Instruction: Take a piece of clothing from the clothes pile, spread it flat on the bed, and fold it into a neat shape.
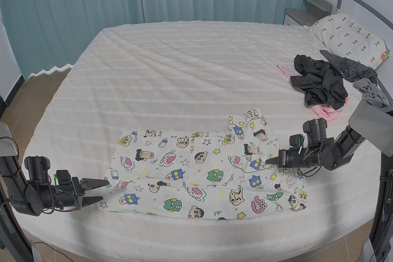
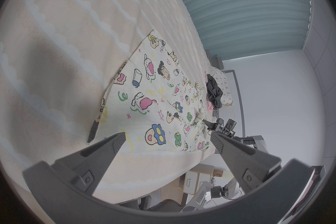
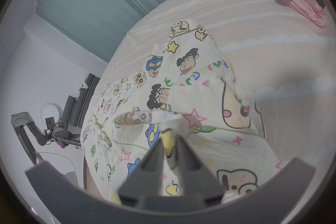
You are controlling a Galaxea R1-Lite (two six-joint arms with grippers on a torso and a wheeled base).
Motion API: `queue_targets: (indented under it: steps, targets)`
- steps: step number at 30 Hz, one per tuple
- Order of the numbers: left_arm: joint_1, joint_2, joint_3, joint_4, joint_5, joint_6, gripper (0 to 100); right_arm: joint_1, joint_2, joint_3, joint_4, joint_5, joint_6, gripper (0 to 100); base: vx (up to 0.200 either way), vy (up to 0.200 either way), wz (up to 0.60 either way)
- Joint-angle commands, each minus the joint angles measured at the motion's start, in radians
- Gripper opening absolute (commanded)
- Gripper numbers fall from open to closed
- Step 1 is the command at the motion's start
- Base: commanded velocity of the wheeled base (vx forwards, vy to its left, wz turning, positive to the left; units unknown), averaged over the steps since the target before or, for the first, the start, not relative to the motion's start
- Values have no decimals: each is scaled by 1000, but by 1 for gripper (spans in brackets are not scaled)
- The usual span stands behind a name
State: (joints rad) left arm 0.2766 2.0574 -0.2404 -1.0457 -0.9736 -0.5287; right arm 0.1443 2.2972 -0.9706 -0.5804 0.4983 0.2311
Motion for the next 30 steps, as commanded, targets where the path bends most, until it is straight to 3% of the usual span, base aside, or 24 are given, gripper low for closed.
queue_targets:
  steps: [1,9,18,30]
  targets:
    - [3,4,0,0,1,0,100,0,-7,9,-2,0,-4,0,0,0,0]
    - [4,10,0,0,3,1,100,5,-116,82,-38,6,4,0,0,0,0]
    - [4,10,0,0,1,0,100,8,-186,141,-217,3,8,0,0,0,0]
    - [4,10,-2,0,1,0,100,9,-229,116,-243,-4,8,0,0,0,0]
